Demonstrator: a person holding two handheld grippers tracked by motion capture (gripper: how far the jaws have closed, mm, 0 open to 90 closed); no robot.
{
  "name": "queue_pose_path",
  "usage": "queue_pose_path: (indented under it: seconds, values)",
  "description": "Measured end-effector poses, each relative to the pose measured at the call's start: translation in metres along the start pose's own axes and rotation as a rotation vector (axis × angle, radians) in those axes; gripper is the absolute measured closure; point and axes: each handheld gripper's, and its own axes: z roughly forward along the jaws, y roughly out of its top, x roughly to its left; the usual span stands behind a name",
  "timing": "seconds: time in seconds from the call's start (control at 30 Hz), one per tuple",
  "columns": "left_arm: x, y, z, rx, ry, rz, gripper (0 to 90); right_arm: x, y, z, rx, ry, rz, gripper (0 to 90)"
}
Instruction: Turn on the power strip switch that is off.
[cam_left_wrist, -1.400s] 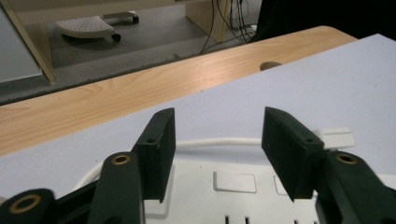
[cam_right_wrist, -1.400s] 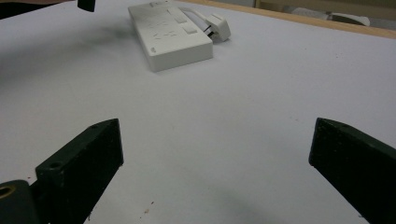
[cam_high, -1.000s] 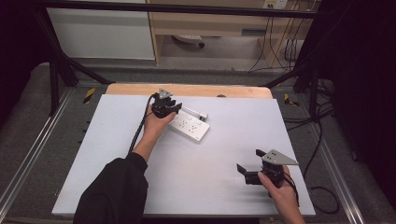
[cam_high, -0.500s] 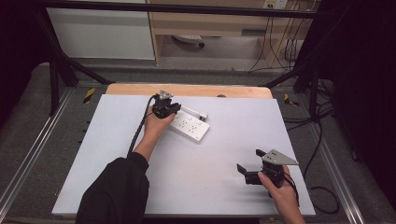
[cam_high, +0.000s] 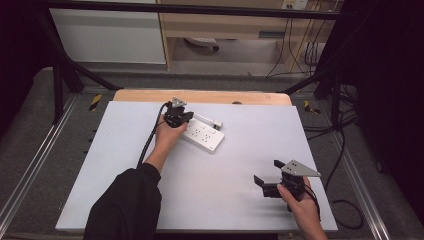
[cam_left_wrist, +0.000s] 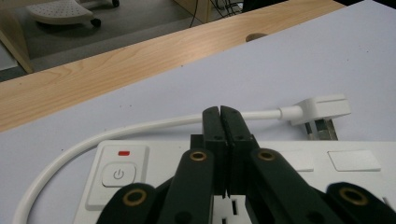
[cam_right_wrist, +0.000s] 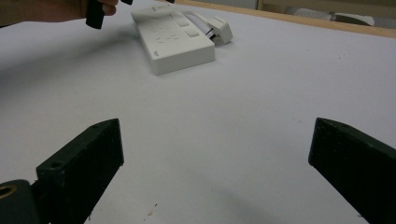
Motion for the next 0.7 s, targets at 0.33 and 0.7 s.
queue_pose_path:
  seconds: [0.33, 0.7]
  values:
    - [0.0008, -0.0020, 0.0020, 0.012, 0.010, -0.003, 90.0, -0.0007, 0.0000, -0.0002, -0.003, 0.004, 0.007, 3.7]
    - [0.0026, -0.0039, 0.0029, 0.031, 0.019, 0.002, 90.0, -0.0004, 0.0001, -0.0002, -0.004, 0.004, 0.007, 3.7]
